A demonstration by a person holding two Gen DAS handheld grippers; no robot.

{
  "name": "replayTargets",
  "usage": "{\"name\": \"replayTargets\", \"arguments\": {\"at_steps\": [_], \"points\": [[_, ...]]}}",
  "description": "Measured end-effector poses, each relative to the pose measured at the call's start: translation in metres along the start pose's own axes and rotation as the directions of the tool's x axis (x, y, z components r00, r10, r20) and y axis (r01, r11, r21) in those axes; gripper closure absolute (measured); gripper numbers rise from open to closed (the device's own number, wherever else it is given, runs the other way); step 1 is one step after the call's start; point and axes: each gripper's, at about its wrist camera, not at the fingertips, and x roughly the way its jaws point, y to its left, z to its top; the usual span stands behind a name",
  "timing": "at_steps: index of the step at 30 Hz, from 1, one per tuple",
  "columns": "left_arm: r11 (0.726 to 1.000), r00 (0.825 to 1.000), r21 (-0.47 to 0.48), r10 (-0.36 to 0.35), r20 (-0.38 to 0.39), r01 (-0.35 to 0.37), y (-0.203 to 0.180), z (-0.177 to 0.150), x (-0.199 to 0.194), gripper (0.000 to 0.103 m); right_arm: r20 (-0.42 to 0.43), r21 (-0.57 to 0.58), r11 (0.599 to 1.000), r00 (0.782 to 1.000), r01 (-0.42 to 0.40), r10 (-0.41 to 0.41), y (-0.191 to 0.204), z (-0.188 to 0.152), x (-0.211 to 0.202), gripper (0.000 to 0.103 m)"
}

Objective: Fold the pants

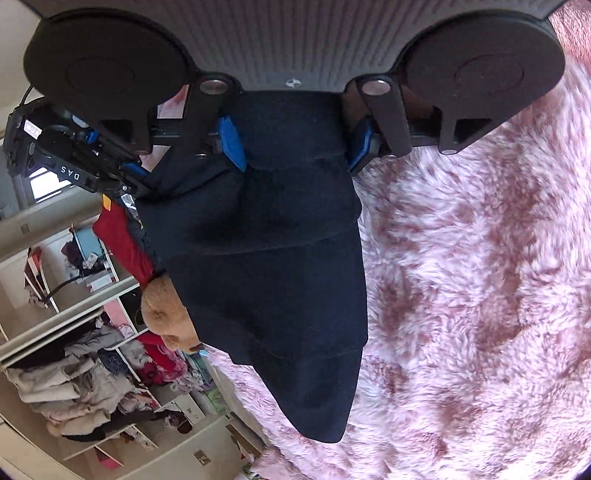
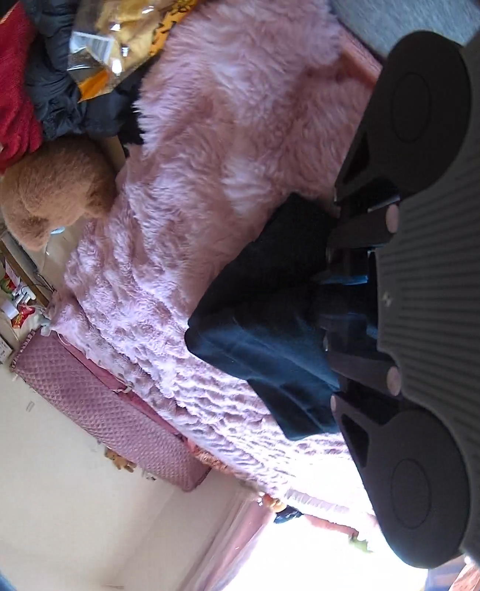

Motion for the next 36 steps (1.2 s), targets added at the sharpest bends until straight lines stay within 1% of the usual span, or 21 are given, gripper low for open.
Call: {"name": "replayTargets", "arguments": {"at_steps": [3, 4, 6, 7, 8, 9, 10, 12, 14, 15, 16, 20, 22, 24, 25, 26, 28, 30, 31, 33, 36], "points": [[0.999, 1.0, 0.049, -0.003, -0.001, 0.003, -0.005, -0.003, -0.002, 0.025, 0.041, -0.232, 0.965, 0.992, 0.122, -0.115, 0.024, -0.007, -0.003, 0.092], [0.997, 1.0, 0.072, 0.003, -0.001, -0.003, -0.006, -0.005, -0.004, 0.025, 0.042, -0.277, 0.948, 0.988, 0.154, -0.148, 0.029, -0.008, -0.002, 0.09], [0.995, 1.0, 0.096, 0.007, -0.005, -0.006, -0.007, -0.005, -0.007, 0.024, 0.017, -0.298, 0.942, 0.988, 0.151, -0.153, 0.031, -0.004, -0.003, 0.085], [0.995, 1.0, 0.096, 0.003, -0.008, -0.002, -0.008, -0.002, -0.008, 0.023, 0.022, -0.3, 0.945, 0.991, 0.133, -0.133, 0.031, 0.0, -0.007, 0.064], [0.997, 1.0, 0.077, -0.013, -0.013, 0.014, -0.005, 0.002, -0.009, 0.023, 0.036, -0.306, 0.945, 0.993, 0.114, -0.109, 0.03, 0.004, -0.012, 0.053], [0.998, 0.999, 0.045, -0.039, -0.021, 0.04, 0.002, 0.006, -0.011, 0.023, 0.055, -0.315, 0.946, 0.997, 0.076, -0.061, 0.028, 0.009, -0.02, 0.034], [0.997, 0.997, -0.012, -0.077, -0.028, 0.076, 0.01, 0.011, -0.01, 0.023, 0.061, -0.31, 0.95, 0.998, 0.035, -0.017, 0.025, 0.017, -0.024, 0.026], [0.985, 0.991, -0.109, -0.137, -0.007, 0.135, 0.028, 0.017, -0.011, 0.024, 0.031, -0.272, 0.959, 0.996, -0.076, 0.088, 0.016, 0.035, -0.029, 0.025], [0.97, 0.987, -0.181, -0.156, 0.045, 0.162, 0.044, 0.025, -0.007, 0.024, -0.043, -0.238, 0.95, 0.979, -0.204, 0.2, 0.007, 0.053, -0.023, 0.021], [0.961, 0.983, -0.213, -0.163, 0.08, 0.177, 0.05, 0.028, -0.006, 0.024, -0.084, -0.219, 0.941, 0.966, -0.256, 0.243, 0.003, 0.065, -0.013, 0.021], [0.948, 0.977, -0.242, -0.184, 0.107, 0.205, 0.057, 0.033, -0.001, 0.024, -0.111, -0.207, 0.94, 0.961, -0.273, 0.254, -0.002, 0.073, -0.004, 0.021], [0.919, 0.961, -0.282, -0.267, 0.072, 0.276, 0.062, 0.047, 0.026, 0.025, -0.261, -0.176, 0.953, 0.945, -0.247, 0.197, -0.023, 0.094, 0.051, 0.02], [0.924, 0.958, -0.254, -0.283, 0.045, 0.285, 0.06, 0.051, 0.037, 0.026, -0.354, -0.16, 0.943, 0.909, -0.292, 0.221, -0.033, 0.092, 0.077, 0.022], [0.929, 0.959, -0.242, -0.283, 0.027, 0.281, 0.06, 0.055, 0.046, 0.029, -0.391, -0.136, 0.917, 0.871, -0.375, 0.299, -0.038, 0.085, 0.095, 0.026], [0.928, 0.964, -0.265, -0.265, 0.023, 0.261, 0.063, 0.057, 0.048, 0.042, -0.38, -0.135, 0.904, 0.864, -0.406, 0.331, -0.038, 0.079, 0.096, 0.036], [0.921, 0.966, -0.296, -0.257, 0.019, 0.251, 0.064, 0.059, 0.051, 0.057, -0.369, -0.141, 0.901, 0.866, -0.411, 0.338, -0.037, 0.077, 0.096, 0.04], [0.893, 0.956, -0.353, -0.291, 0.02, 0.279, 0.072, 0.061, 0.047, 0.072, -0.339, -0.174, 0.901, 0.883, -0.396, 0.323, -0.03, 0.068, 0.089, 0.059], [0.888, 0.947, -0.347, -0.321, 0.005, 0.303, 0.075, 0.067, 0.038, 0.076, -0.287, -0.187, 0.905, 0.902, -0.382, 0.322, -0.025, 0.061, 0.076, 0.071], [0.899, 0.946, -0.314, -0.324, -0.003, 0.307, 0.07, 0.072, 0.032, 0.076, -0.251, -0.199, 0.9, 0.908, -0.388, 0.336, -0.021, 0.056, 0.067, 0.074], [0.935, 0.959, -0.23, -0.282, -0.027, 0.269, 0.064, 0.084, 0.013, 0.076, -0.193, -0.249, 0.889, 0.92, -0.383, 0.342, -0.003, 0.042, 0.052, 0.077], [0.963, 0.977, -0.182, -0.21, -0.046, 0.198, 0.066, 0.105, -0.019, 0.076, -0.193, -0.23, 0.917, 0.939, -0.326, 0.286, 0.028, 0.021, 0.048, 0.085]]}}
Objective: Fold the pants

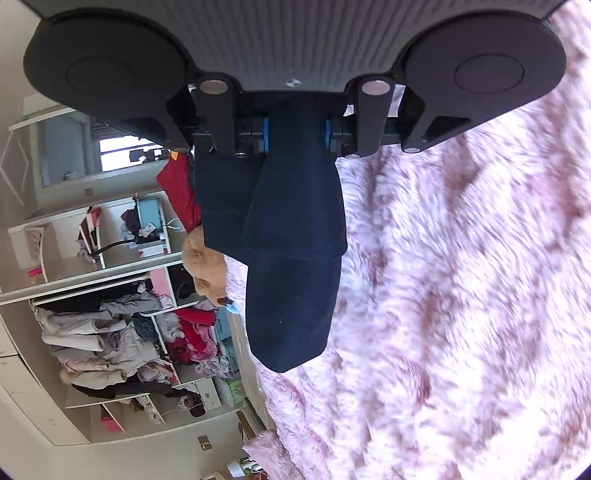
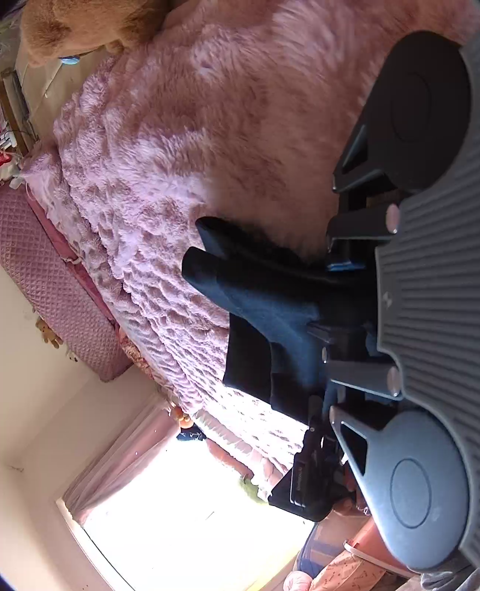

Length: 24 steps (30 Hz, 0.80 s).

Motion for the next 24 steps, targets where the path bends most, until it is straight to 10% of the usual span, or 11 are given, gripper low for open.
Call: {"name": "replayTargets", "arguments": {"at_steps": [6, 10, 14, 18, 22, 24], "points": [[0.981, 0.983, 0.078, 0.182, -0.02, -0.18, 0.005, 0.047, -0.05, 0.076, -0.014, 0.091, 0.996, 1.0, 0.006, -0.005, 0.073, -0.041, 0.057, 0.085], [0.933, 0.931, 0.058, 0.359, -0.063, -0.356, 0.033, 0.075, -0.051, 0.069, -0.103, 0.049, 0.998, 0.994, 0.046, -0.041, 0.097, -0.055, 0.086, 0.064], [0.897, 0.888, 0.112, 0.395, 0.234, -0.428, 0.014, 0.061, -0.089, 0.056, -0.096, -0.014, 0.998, 0.993, -0.067, 0.066, 0.086, -0.027, 0.056, 0.06], [0.883, 0.806, 0.058, 0.396, 0.44, -0.466, -0.015, 0.031, -0.133, 0.037, -0.136, -0.285, 0.937, 0.977, -0.2, 0.167, 0.076, 0.04, 0.034, 0.058], [0.894, 0.765, 0.045, 0.354, 0.538, -0.446, -0.054, -0.028, -0.146, 0.031, -0.233, -0.466, 0.832, 0.949, -0.301, 0.213, 0.067, 0.1, 0.053, 0.021], [0.911, 0.769, 0.029, 0.329, 0.548, -0.41, -0.064, -0.062, -0.142, 0.03, -0.245, -0.498, 0.815, 0.95, -0.295, 0.194, 0.062, 0.122, 0.071, 0.021]]}}
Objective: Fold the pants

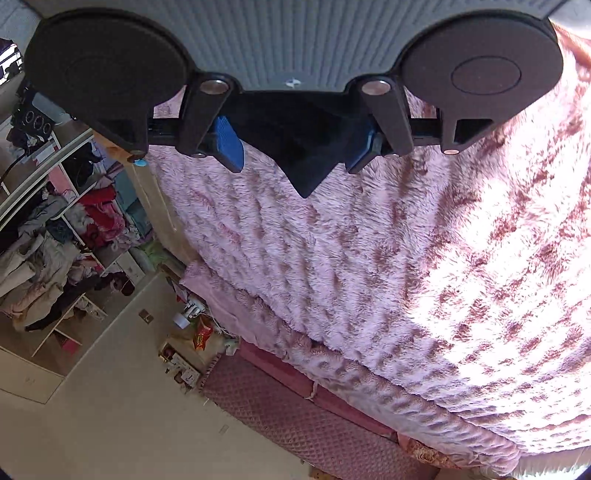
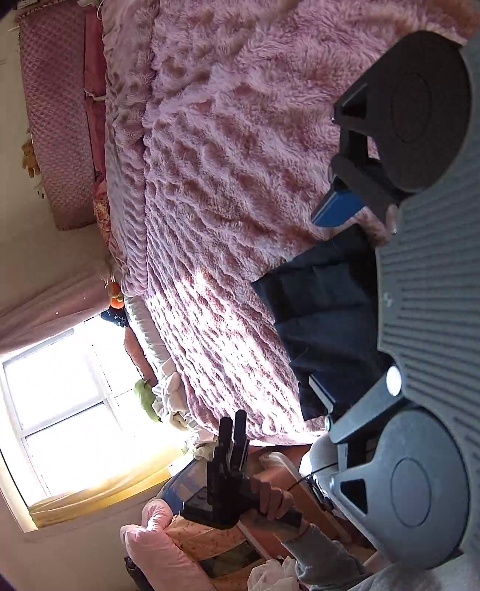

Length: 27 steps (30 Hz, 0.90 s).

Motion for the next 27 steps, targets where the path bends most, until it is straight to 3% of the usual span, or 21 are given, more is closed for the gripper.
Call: {"name": "replayTargets", "arguments": {"at_steps": [2, 3, 4, 5, 7, 9, 11, 12, 14, 16, 19, 22, 24, 26, 27], "points": [[1.0, 0.999, -0.023, -0.022, -0.028, 0.021, -0.009, -0.024, -0.009, 0.032, -0.099, -0.019, 0.999, 0.994, -0.045, 0.043, -0.019, 0.017, 0.021, 0.022], [0.999, 0.998, -0.037, -0.037, -0.059, 0.035, -0.016, -0.037, -0.009, 0.032, -0.153, -0.019, 0.997, 0.985, -0.079, 0.076, -0.025, 0.021, 0.033, 0.04], [0.997, 0.996, -0.055, -0.054, -0.077, 0.05, -0.021, -0.049, -0.009, 0.032, -0.184, -0.034, 0.992, 0.976, -0.124, 0.116, -0.031, 0.022, 0.046, 0.073], [0.995, 0.992, -0.072, -0.081, -0.094, 0.075, -0.025, -0.063, -0.006, 0.034, -0.211, -0.069, 0.987, 0.969, -0.142, 0.125, -0.033, 0.022, 0.057, 0.092], [0.994, 0.99, -0.079, -0.078, -0.113, 0.069, -0.033, -0.085, 0.005, 0.041, -0.285, -0.129, 0.974, 0.948, -0.185, 0.142, -0.033, 0.017, 0.078, 0.096], [0.999, 0.987, -0.045, -0.024, -0.157, 0.017, -0.039, -0.102, 0.022, 0.052, -0.357, -0.127, 0.964, 0.918, -0.233, 0.175, -0.039, 0.014, 0.102, 0.096], [0.998, 0.979, -0.053, 0.018, -0.201, -0.029, -0.037, -0.113, 0.038, 0.059, -0.38, -0.114, 0.964, 0.907, -0.242, 0.183, -0.045, 0.011, 0.115, 0.092], [0.996, 0.976, -0.077, 0.022, -0.216, -0.039, -0.033, -0.118, 0.044, 0.059, -0.374, -0.101, 0.966, 0.908, -0.239, 0.186, -0.049, 0.011, 0.116, 0.086], [0.993, 0.969, -0.113, 0.004, -0.248, -0.033, -0.027, -0.126, 0.052, 0.059, -0.381, -0.055, 0.967, 0.9, -0.249, 0.21, -0.057, 0.011, 0.119, 0.056], [0.992, 0.97, -0.123, 0.001, -0.242, -0.031, -0.025, -0.126, 0.055, 0.059, -0.417, -0.038, 0.959, 0.876, -0.282, 0.242, -0.062, 0.011, 0.125, 0.051], [0.988, 0.975, -0.157, -0.021, -0.219, -0.014, -0.018, -0.121, 0.061, 0.059, -0.432, -0.035, 0.959, 0.87, -0.281, 0.239, -0.068, 0.008, 0.133, 0.051], [0.981, 0.978, -0.191, -0.062, -0.2, 0.023, -0.012, -0.12, 0.069, 0.059, -0.424, -0.02, 0.956, 0.868, -0.293, 0.257, -0.074, 0.004, 0.141, 0.054], [0.973, 0.975, -0.228, -0.091, -0.202, 0.043, -0.008, -0.119, 0.075, 0.062, -0.418, 0.018, 0.95, 0.861, -0.31, 0.289, -0.078, 0.002, 0.146, 0.062], [0.961, 0.97, -0.272, -0.108, -0.217, 0.047, -0.004, -0.119, 0.082, 0.072, -0.422, 0.029, 0.94, 0.848, -0.34, 0.32, -0.076, 0.001, 0.149, 0.094], [0.956, 0.966, -0.289, -0.116, -0.229, 0.047, -0.002, -0.12, 0.085, 0.076, -0.43, 0.008, 0.931, 0.839, -0.365, 0.333, -0.069, 0.0, 0.15, 0.096]]}}
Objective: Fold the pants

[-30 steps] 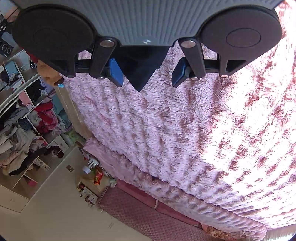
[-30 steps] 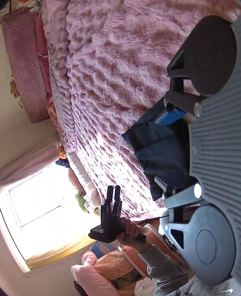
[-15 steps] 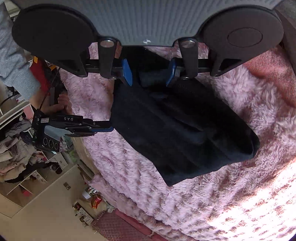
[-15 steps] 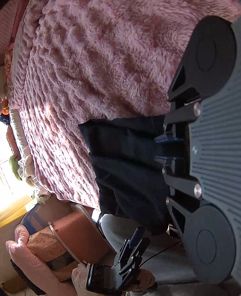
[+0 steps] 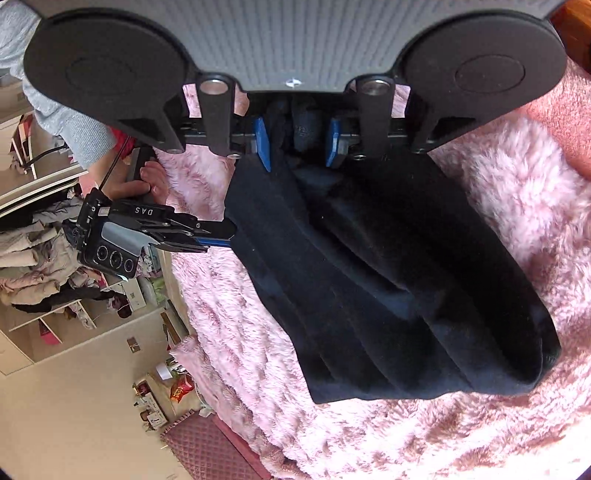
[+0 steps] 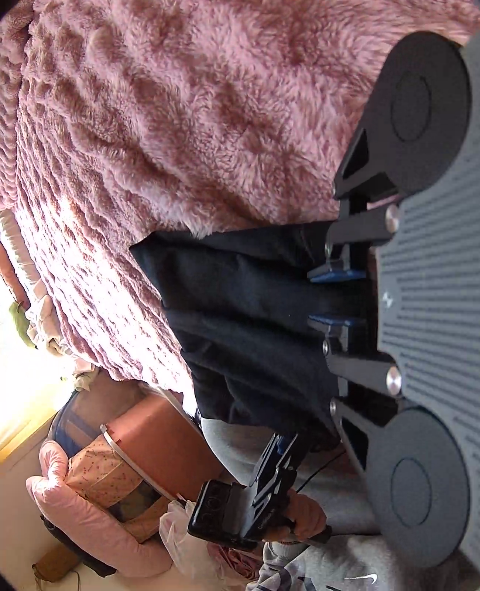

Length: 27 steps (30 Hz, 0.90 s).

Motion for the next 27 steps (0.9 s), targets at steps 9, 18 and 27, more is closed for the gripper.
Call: {"name": "replayTargets", "arguments": {"at_steps": [9, 18, 27], "points": [[0.999, 0.998, 0.012, 0.033, -0.054, -0.032, -0.004, -0.009, -0.007, 0.094, 0.071, -0.038, 0.998, 0.996, 0.049, -0.046, 0.004, 0.0, -0.008, 0.103], [0.998, 0.992, -0.058, -0.004, -0.129, -0.003, 0.01, -0.04, -0.017, 0.103, 0.071, 0.002, 0.994, 0.991, 0.109, -0.109, -0.001, 0.001, -0.016, 0.103], [0.996, 0.999, 0.084, -0.019, -0.028, 0.021, -0.011, -0.024, -0.009, 0.094, -0.014, 0.074, 0.997, 1.0, 0.029, -0.028, 0.007, -0.009, -0.011, 0.076]]}}
